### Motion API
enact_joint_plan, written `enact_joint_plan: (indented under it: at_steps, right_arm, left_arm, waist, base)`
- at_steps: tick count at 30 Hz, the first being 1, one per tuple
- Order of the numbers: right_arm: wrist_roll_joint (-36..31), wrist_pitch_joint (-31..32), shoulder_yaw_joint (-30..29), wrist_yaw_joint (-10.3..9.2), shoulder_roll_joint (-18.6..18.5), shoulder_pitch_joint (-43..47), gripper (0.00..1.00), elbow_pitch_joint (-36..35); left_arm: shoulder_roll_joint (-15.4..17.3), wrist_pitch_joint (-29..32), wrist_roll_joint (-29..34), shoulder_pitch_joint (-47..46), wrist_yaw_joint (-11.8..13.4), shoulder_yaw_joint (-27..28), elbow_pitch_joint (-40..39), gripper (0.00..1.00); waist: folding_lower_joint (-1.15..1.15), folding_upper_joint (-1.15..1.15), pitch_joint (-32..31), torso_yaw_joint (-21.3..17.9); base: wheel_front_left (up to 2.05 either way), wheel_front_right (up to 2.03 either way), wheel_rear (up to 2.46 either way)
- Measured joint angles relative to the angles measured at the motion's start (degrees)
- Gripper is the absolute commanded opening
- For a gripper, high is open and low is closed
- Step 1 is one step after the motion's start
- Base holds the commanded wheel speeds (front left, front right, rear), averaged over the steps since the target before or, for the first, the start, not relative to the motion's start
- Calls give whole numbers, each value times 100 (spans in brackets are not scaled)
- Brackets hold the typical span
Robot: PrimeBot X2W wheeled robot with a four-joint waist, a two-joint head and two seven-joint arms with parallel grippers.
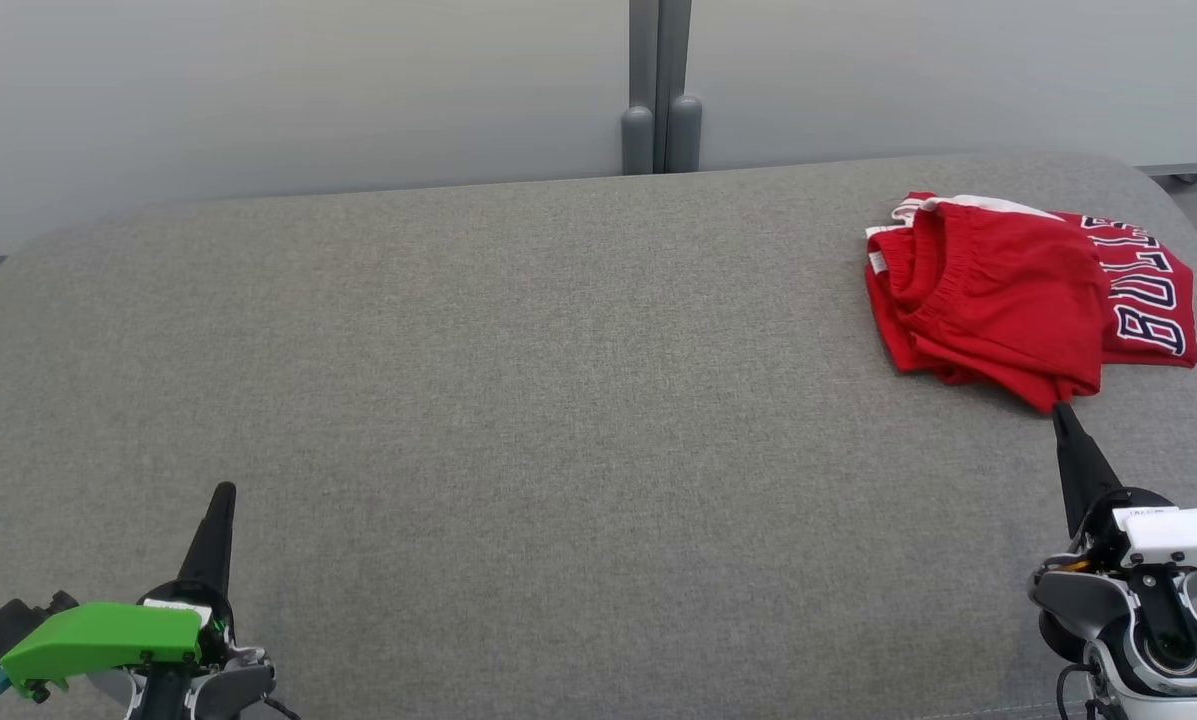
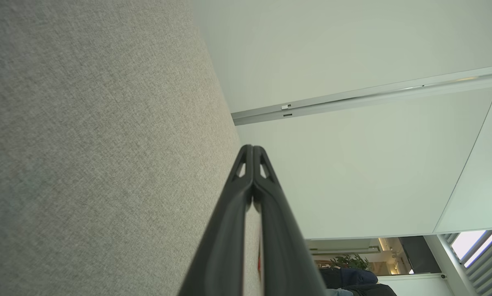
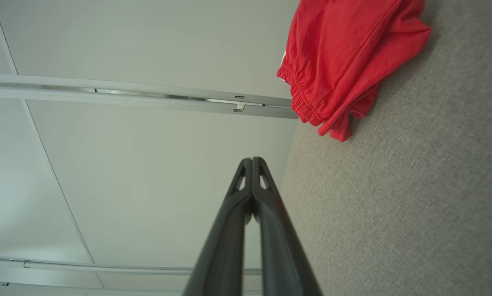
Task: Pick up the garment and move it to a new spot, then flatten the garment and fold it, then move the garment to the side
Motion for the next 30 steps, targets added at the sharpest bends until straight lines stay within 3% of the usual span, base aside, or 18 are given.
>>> enact_joint_plan:
  at_steps: [12,30]
  right_arm:
    - [626,193,-224,169,204,-54,0,188]
    - [632,193,-248,170,227,-104,0,229]
  left_arm:
    - [-80,172,-536,-42,-143,204,124,0]
    - [-93,189,-536,-50,-145,209,193,0]
  waist:
    - [0,0,-17,17]
    - [0,0,-19,16]
  base:
    - [0,0,0]
    - [0,0,0]
